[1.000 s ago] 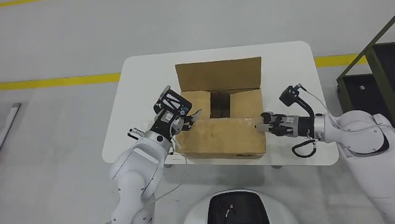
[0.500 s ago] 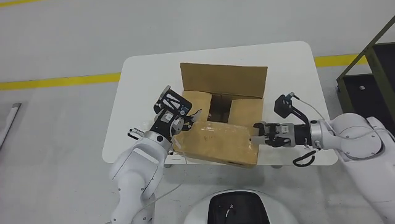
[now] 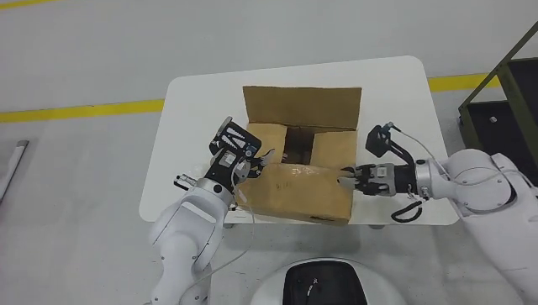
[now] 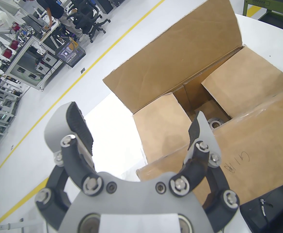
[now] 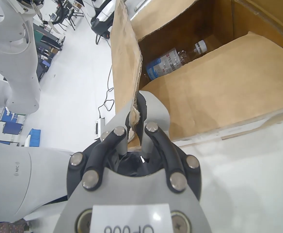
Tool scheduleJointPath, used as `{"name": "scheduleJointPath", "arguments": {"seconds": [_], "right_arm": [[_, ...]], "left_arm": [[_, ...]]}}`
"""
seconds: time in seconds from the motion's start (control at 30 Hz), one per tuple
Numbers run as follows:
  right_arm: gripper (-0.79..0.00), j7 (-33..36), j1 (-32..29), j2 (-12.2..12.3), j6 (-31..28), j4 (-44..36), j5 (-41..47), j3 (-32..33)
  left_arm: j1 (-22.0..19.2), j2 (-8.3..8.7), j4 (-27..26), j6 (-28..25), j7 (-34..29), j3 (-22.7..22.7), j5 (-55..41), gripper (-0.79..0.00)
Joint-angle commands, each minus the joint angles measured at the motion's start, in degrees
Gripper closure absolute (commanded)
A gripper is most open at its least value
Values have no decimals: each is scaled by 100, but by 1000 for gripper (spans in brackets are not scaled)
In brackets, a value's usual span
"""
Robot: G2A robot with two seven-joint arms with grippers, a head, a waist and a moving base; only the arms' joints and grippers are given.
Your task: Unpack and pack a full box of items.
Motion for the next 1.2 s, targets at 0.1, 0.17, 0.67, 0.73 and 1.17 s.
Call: {"name": "scheduleJointPath", "arguments": {"seconds": [0.1, 0.17, 0.67, 0.73, 1.17], "right_arm": [[0, -990, -85, 32, -327, -431, -1088, 277], [0, -1384, -174, 44, -523, -624, -1639, 369], [0, -2932, -736, 59, -603, -1267, -4123, 398], [0, -2932, -736, 59, -603, -1267, -4123, 398], [0, -4115, -1356, 117, -896, -1622, -5204, 628]], "left_arm": [[16, 7, -11, 63, 92, -4, -1, -785], [-32, 15, -17, 135, 154, -16, -58, -785], [-539, 65, 89, 263, -139, 209, -312, -785], [-530, 75, 100, 274, -163, 224, -332, -785], [-731, 127, 333, 203, -715, 453, -306, -785]]}}
